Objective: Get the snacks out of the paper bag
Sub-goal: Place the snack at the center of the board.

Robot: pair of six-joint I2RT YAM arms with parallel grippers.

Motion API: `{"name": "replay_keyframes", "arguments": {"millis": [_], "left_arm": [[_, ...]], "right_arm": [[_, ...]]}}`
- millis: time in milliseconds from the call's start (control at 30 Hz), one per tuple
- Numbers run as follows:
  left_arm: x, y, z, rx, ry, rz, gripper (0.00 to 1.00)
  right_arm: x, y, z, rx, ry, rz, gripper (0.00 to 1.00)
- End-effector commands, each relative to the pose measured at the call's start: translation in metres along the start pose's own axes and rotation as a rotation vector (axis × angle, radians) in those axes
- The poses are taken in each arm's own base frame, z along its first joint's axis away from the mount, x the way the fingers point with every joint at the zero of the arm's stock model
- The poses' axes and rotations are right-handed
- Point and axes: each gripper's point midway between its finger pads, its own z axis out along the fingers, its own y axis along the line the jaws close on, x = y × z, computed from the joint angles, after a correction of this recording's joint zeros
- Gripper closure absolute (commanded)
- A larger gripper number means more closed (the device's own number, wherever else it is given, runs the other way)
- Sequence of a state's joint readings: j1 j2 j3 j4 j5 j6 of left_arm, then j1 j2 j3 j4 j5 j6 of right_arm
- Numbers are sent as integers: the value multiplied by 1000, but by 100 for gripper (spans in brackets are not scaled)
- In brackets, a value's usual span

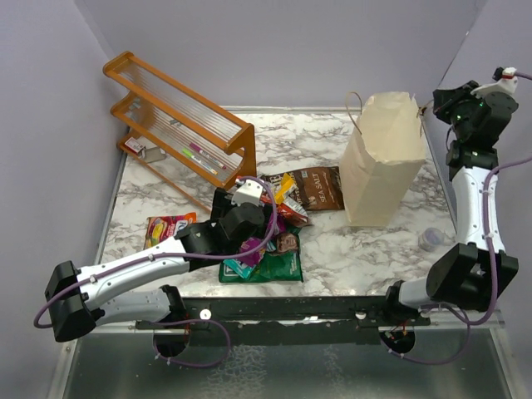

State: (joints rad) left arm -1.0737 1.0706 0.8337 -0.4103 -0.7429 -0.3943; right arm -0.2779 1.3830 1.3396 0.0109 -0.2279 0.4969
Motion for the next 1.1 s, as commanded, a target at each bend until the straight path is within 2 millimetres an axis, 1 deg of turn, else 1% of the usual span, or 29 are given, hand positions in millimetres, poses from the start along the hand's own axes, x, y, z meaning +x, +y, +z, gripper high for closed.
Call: {"name": "replay_keyframes", "arguments": {"millis": [0, 100, 233, 400, 533, 700, 733, 767, 867, 967, 1033, 1067], "left_arm": [[-22, -4, -6, 43, -53, -7, 1], [-32, -5, -9, 48, -66, -7, 1], [-38, -8, -10, 63, -77, -9, 1], [-42, -12, -10, 83, -80, -23, 1], [-45, -12, -13, 89, -88, -36, 1], [-53, -7, -17, 83, -116, -39, 1], [-56, -6, -18, 82, -126, -43, 1], [-58, -5, -19, 80, -135, -44, 1], [-68, -4, -23, 89, -170, -67, 1], [-78, -7, -25, 114, -204, -95, 1], [-84, -8, -25, 131, -221, -115, 1], [-87, -9, -25, 139, -228, -124, 1]], "right_arm": [[2, -52, 1, 76, 26, 45, 99], [7, -67, -5, 108, 32, 36, 99], [10, -74, -10, 132, 33, 11, 99], [22, -84, -15, 165, 59, 4, 98], [25, -84, -21, 168, 65, -3, 94], [13, -75, -31, 162, 45, -38, 83], [10, -73, -34, 161, 44, -44, 80], [8, -71, -36, 158, 43, -51, 74], [4, -67, -44, 169, 46, -59, 46], [1, -64, -52, 178, 53, -81, 31], [-3, -64, -58, 199, 52, -95, 19], [-6, -64, -62, 211, 49, -101, 16]]}}
